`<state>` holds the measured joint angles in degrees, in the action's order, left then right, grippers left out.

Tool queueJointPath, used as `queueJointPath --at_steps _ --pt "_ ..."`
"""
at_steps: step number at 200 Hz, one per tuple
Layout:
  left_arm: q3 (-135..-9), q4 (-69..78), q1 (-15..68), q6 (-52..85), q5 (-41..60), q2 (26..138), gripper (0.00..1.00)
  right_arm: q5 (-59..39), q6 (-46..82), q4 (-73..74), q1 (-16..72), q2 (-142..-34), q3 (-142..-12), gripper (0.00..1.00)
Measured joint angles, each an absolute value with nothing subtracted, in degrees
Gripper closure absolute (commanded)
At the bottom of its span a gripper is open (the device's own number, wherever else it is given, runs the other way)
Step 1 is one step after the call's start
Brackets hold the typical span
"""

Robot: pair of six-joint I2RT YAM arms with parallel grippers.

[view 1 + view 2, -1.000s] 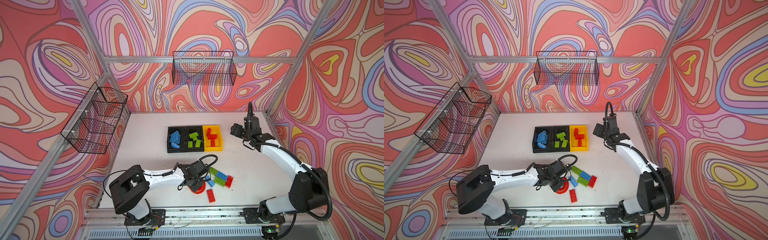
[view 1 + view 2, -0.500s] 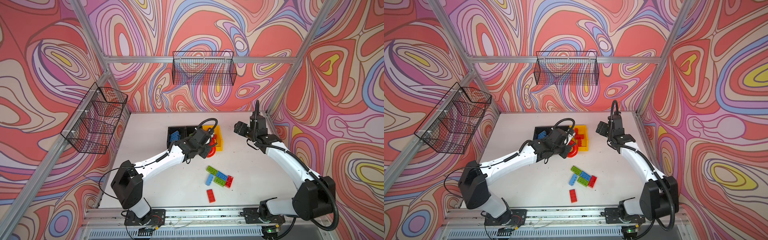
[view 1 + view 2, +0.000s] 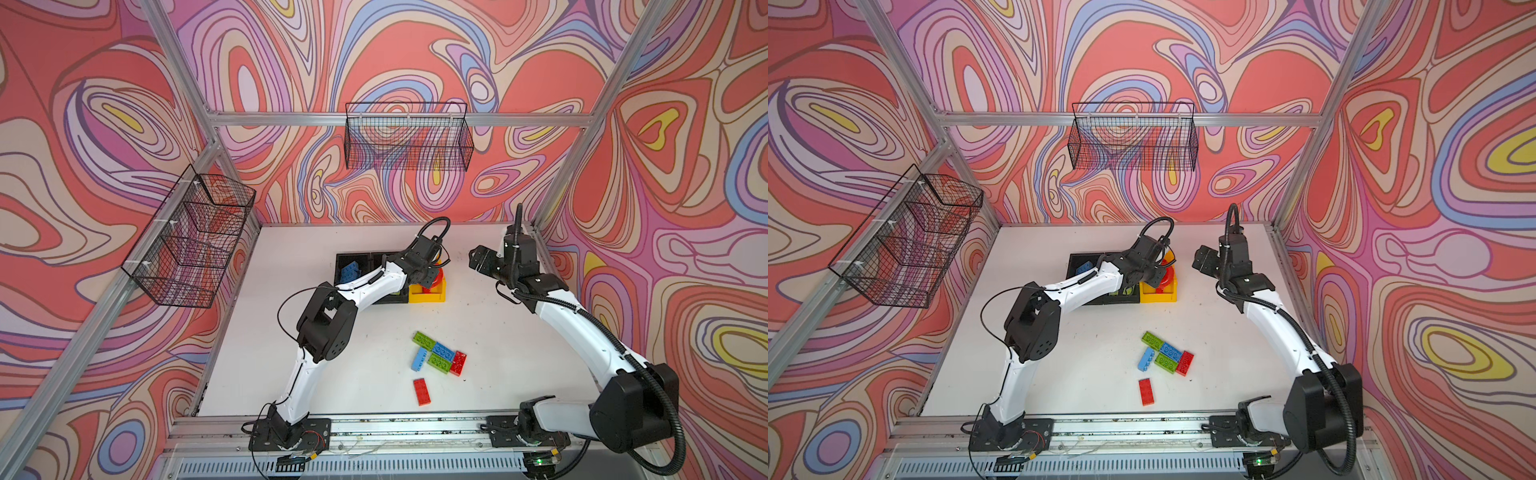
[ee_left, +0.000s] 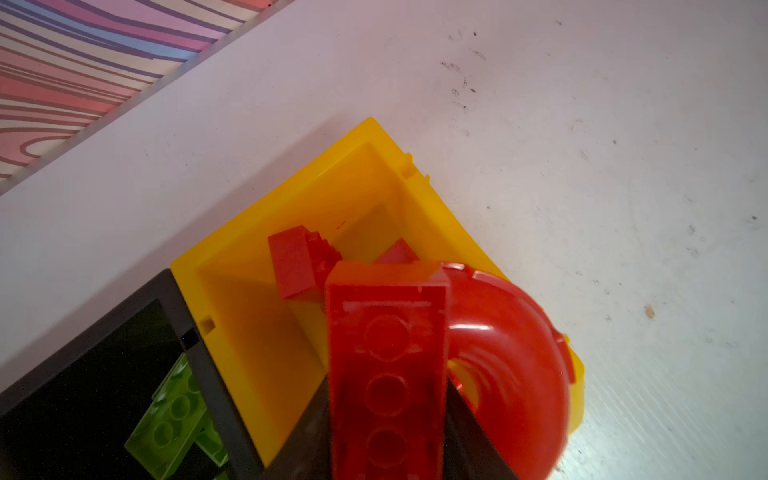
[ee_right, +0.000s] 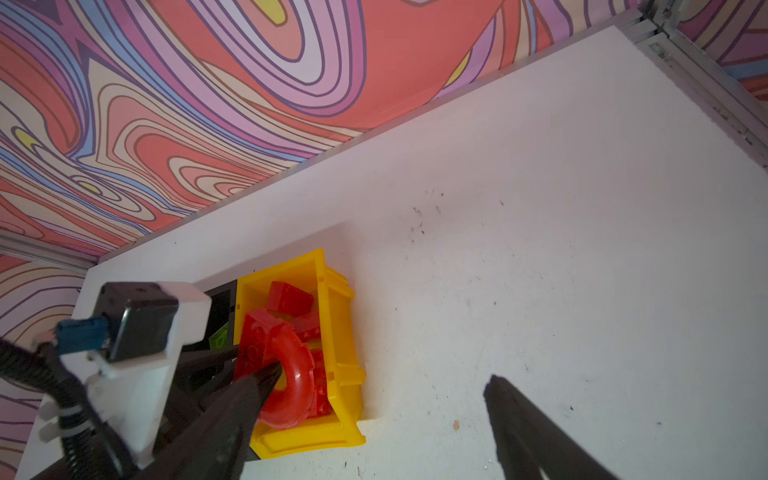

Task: Sort the legos into containers by color
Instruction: 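Carry the red arch with brick over the yellow bin and open the left gripper, then lower the right gripper and close it on a lime-green brick while the left gripper withdraws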

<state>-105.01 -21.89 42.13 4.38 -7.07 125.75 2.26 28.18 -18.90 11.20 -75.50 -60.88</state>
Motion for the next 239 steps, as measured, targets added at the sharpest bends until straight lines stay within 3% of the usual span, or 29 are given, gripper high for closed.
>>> queueJointPath --at_steps 31,72,119,181,239 --pt "-105.7 -21.8 40.7 5.1 -8.0 125.8 0.24 1.7 28.2 -19.5 11.2 -75.1 -60.4 0.09" --pt "-101.7 -20.8 38.5 5.9 -9.0 121.1 0.25 0.3 27.4 -21.2 11.2 -75.1 -60.4 0.09" --pt "-90.3 -16.1 34.0 6.1 -8.8 102.6 0.28 -4.1 22.9 -27.6 12.4 -75.7 -59.7 0.09" --pt "-65.6 -8.4 27.0 2.4 -5.3 82.3 0.28 -5.0 20.8 -39.7 29.2 -78.7 -54.9 0.09" --pt "-55.7 -5.9 24.1 1.2 -1.0 78.7 0.29 -4.2 19.1 -42.6 40.6 -85.5 -56.7 0.16"
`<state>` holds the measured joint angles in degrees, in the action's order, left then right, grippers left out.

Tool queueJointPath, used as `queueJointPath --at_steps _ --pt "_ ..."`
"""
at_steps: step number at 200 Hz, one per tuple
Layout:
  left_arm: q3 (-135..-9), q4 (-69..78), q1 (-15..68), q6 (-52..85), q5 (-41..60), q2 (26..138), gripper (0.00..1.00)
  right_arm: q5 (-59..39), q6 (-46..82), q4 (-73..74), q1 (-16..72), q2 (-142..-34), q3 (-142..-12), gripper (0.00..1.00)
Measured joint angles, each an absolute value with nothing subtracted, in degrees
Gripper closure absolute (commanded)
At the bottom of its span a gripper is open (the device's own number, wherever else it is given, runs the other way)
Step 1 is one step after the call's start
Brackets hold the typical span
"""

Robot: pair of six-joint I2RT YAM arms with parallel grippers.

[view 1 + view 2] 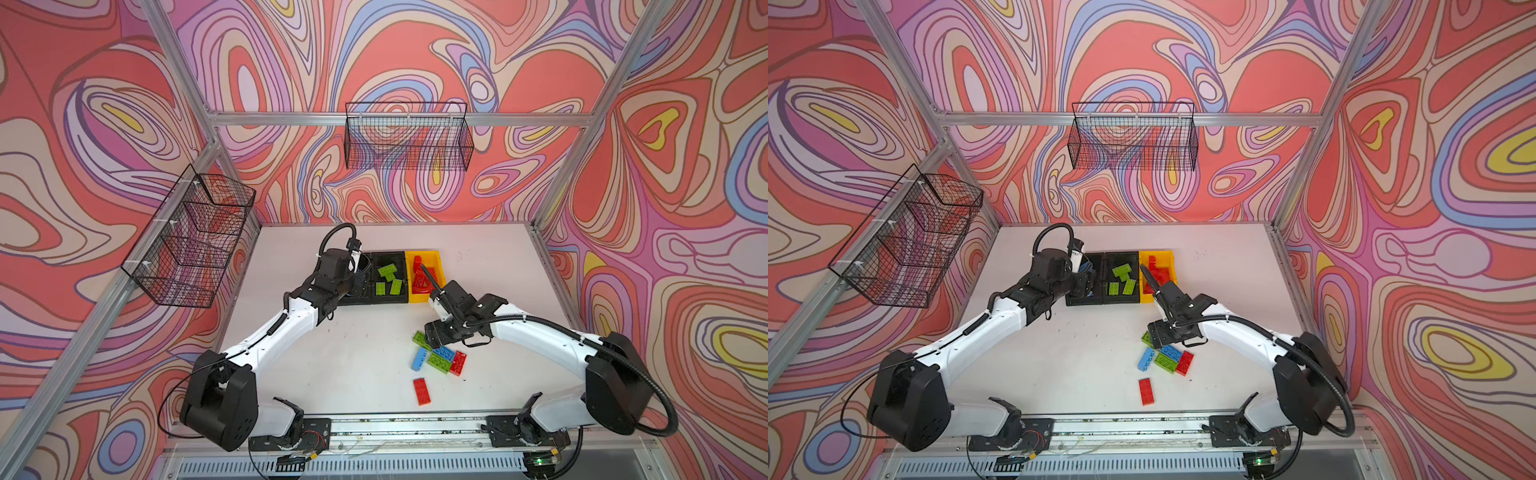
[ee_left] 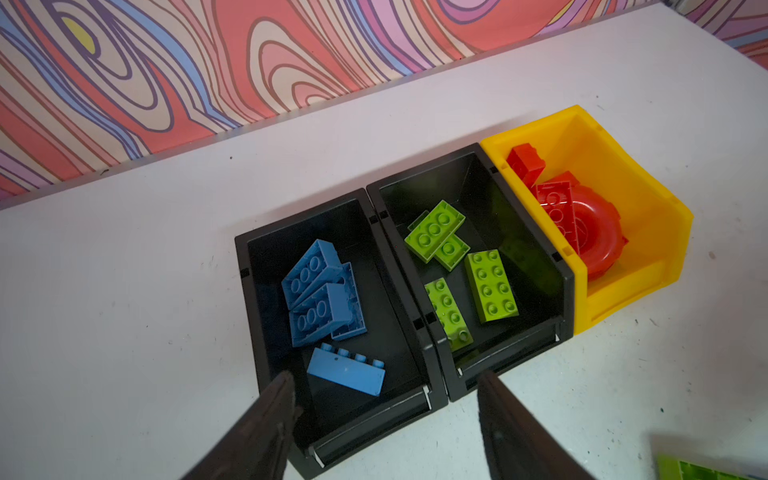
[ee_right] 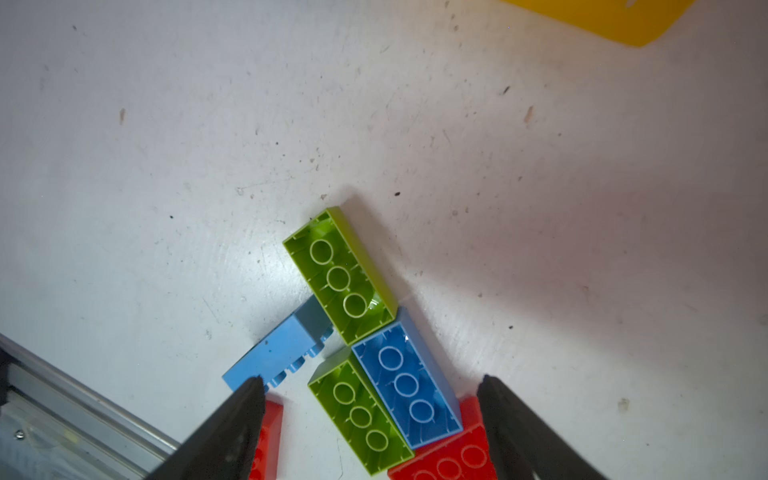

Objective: Sort the legos into containers by color

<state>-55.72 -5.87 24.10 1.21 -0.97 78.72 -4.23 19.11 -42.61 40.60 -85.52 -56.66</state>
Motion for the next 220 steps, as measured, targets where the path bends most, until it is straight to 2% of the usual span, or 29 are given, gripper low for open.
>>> queueJointPath --at_steps 33,68,125,188,220 --pt "-55.8 -4.9 24.1 0.6 0.4 78.5 0.3 -0.7 17.0 -43.1 44.3 -94.0 -61.8 0.17" --pt "-55.8 -4.8 24.1 0.4 0.5 77.7 0.3 2.3 15.4 -42.7 44.6 -99.1 -64.8 0.2" --pt "-55.8 -4.8 24.1 0.2 0.6 77.1 0.3 3.4 13.9 -41.3 44.7 -103.9 -65.9 0.32" --pt "-55.8 -4.8 24.1 0.2 0.6 77.1 0.3 4.0 14.4 -40.3 44.7 -104.0 -65.9 0.57" --pt "-55.8 -4.8 24.1 0.2 0.6 77.1 0.3 4.4 14.9 -41.2 44.7 -104.0 -67.3 0.61"
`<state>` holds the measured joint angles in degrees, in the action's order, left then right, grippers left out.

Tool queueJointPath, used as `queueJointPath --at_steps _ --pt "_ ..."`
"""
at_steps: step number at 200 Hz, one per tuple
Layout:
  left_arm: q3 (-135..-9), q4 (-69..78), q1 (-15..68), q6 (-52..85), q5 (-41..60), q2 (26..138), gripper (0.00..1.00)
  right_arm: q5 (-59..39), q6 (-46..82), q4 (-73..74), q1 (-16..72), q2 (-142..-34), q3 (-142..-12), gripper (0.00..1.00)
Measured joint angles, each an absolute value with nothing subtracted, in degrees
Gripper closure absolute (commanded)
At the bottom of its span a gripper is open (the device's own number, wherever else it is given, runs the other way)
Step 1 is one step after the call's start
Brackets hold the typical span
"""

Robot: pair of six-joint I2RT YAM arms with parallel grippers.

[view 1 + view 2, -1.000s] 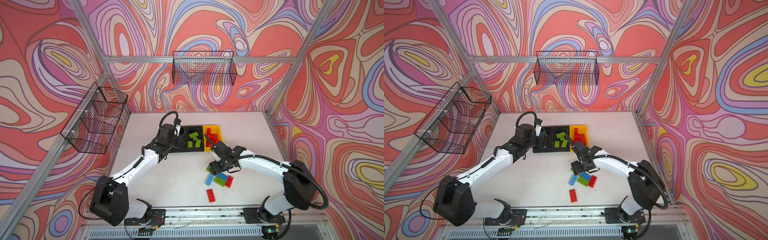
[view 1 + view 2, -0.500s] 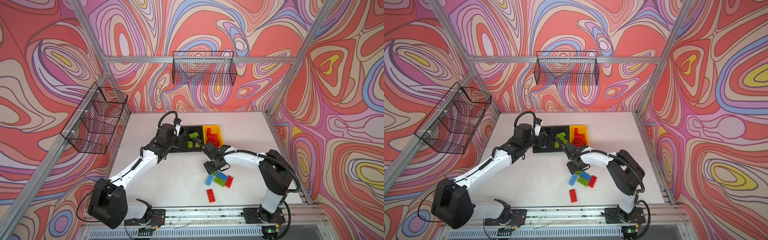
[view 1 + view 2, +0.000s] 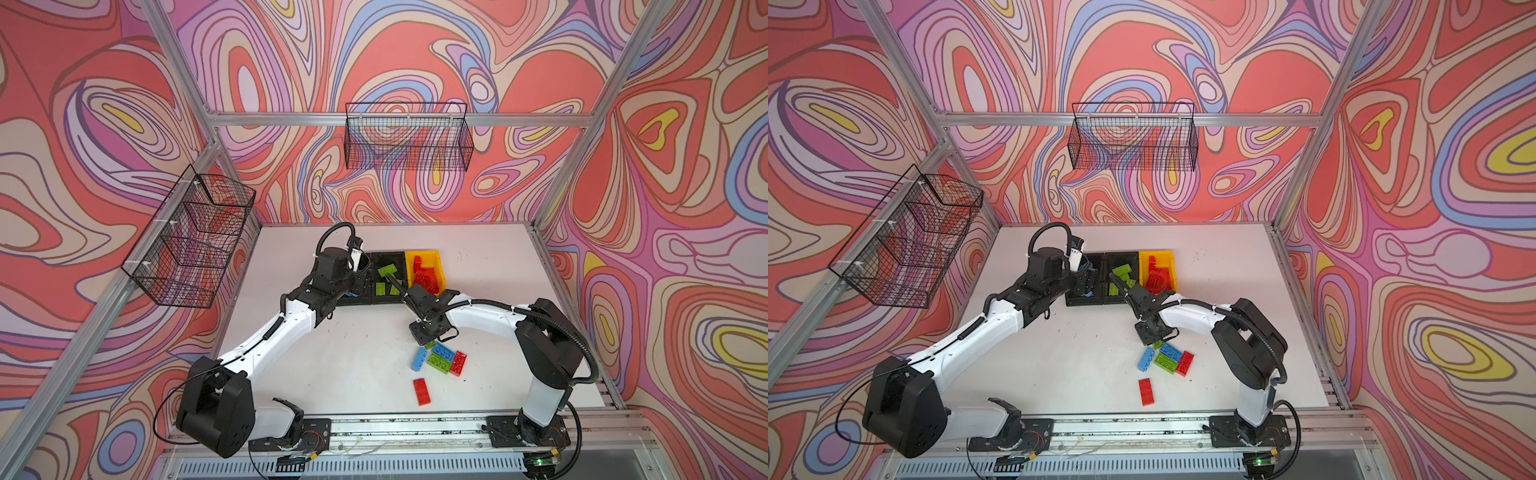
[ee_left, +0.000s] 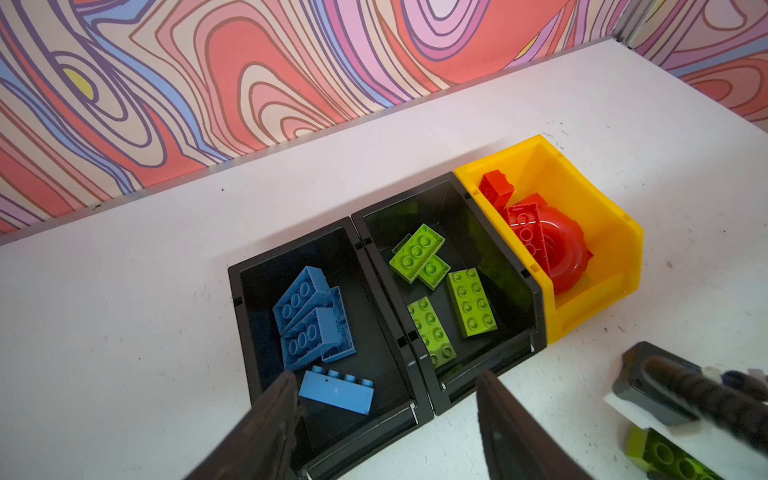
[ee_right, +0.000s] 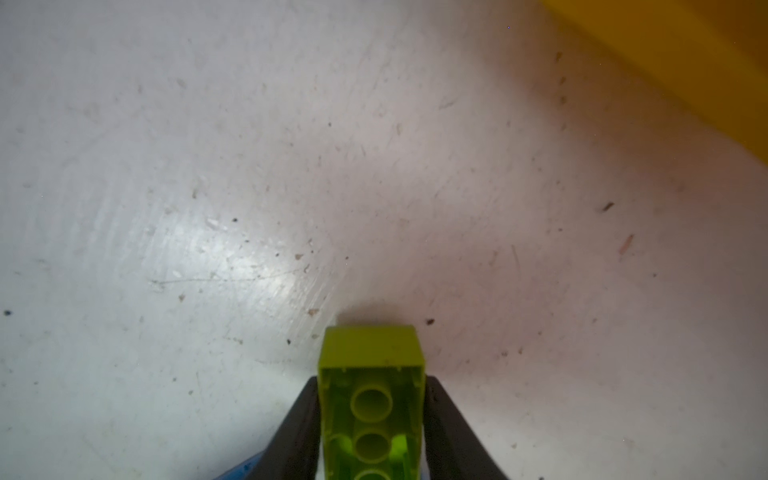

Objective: Sort the legos into containers by color

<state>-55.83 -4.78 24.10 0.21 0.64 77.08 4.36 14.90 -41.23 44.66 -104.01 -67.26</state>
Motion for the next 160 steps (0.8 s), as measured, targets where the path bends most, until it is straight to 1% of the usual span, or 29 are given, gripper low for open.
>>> queueJointPath --at_steps 44,62,80,93,110,131,147,160 --pt "-55.8 -4.8 24.1 0.2 0.6 77.1 0.3 5.6 16.2 -42.5 44.7 -103.5 -73.8 0.62" --pt "-55.8 -4.8 24.1 0.2 0.6 77.1 0.3 6.0 16.2 -42.9 44.6 -103.0 -75.9 0.57" --pt "-55.8 -4.8 24.1 0.2 0.6 77.1 0.3 5.8 16.1 -43.0 44.7 -102.9 -75.7 0.58" --pt "-55.8 -4.8 24.1 0.2 0.6 77.1 0.3 5.4 16.2 -42.9 44.7 -102.8 -74.2 0.55" --pt "-55.8 -4.8 24.0 0.2 0.6 77.1 0.3 4.7 16.9 -42.9 44.7 -102.9 -72.3 0.48" --pt "-55.8 -4.8 23.9 0.2 0.6 77.1 0.3 4.4 17.6 -42.5 44.6 -103.0 -72.0 0.3" --pt "-55.8 -4.8 23.9 0.2 0.6 77.1 0.3 4.4 17.5 -41.8 44.6 -103.4 -72.0 0.22" --pt "-55.8 -4.8 23.9 0.2 0.6 77.1 0.3 4.4 17.6 -41.2 44.6 -104.0 -72.0 0.2"
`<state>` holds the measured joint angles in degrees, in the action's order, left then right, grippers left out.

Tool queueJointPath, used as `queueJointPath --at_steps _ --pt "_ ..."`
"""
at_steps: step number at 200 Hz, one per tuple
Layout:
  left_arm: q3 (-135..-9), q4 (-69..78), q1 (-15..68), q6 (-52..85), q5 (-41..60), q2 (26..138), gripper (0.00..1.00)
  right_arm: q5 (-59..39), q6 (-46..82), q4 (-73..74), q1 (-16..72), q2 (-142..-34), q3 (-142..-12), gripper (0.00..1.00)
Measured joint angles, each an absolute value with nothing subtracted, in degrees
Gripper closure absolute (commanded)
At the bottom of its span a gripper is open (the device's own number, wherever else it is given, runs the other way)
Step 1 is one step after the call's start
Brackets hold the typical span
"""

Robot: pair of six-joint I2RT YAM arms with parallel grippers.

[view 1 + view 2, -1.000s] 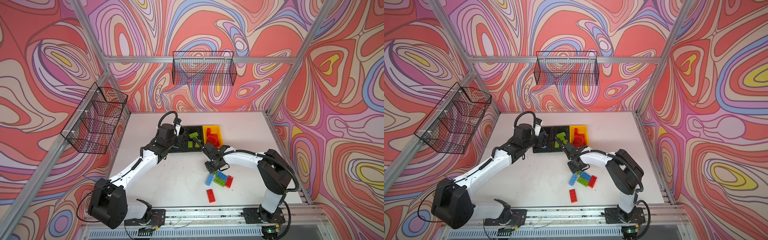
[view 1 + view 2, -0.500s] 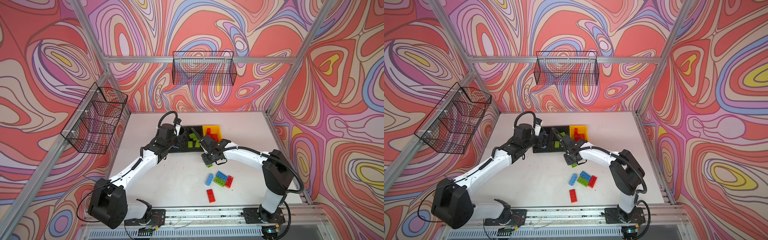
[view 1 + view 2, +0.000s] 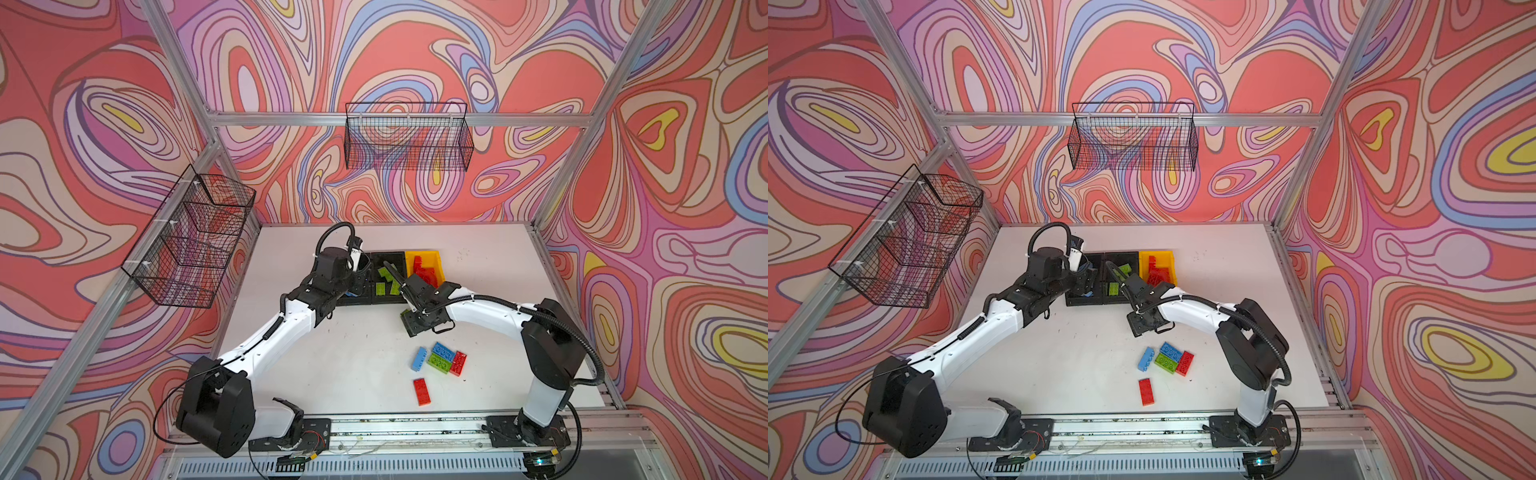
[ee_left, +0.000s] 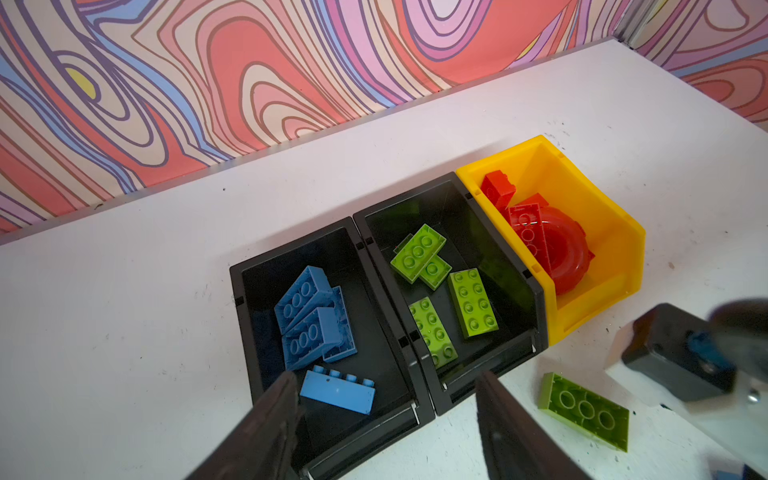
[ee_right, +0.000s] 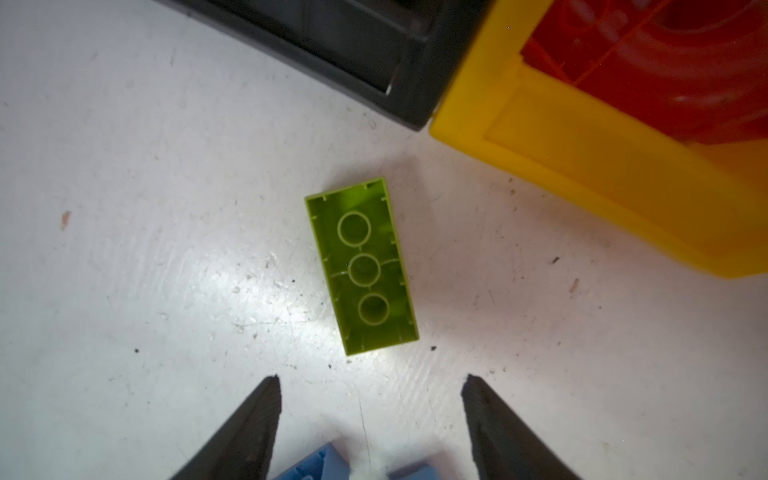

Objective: Sort the legos into containers by color

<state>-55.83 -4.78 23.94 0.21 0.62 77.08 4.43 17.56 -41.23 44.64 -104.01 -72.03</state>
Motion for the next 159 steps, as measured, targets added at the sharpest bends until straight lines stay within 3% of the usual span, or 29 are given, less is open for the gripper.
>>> queueJointPath --at_steps 56,105,159 --pt "-55.8 -4.8 23.9 0.2 0.6 77.1 0.3 4.5 15.9 -38.7 44.7 -108.5 -74.8 0.21" --pt "-55.8 -4.8 23.9 0.2 0.6 77.1 0.3 5.2 14.3 -36.2 44.6 -113.3 -76.2 0.47" --pt "-55.8 -4.8 23.9 0.2 0.7 77.1 0.31 5.6 14.7 -36.5 44.6 -113.1 -76.2 0.69"
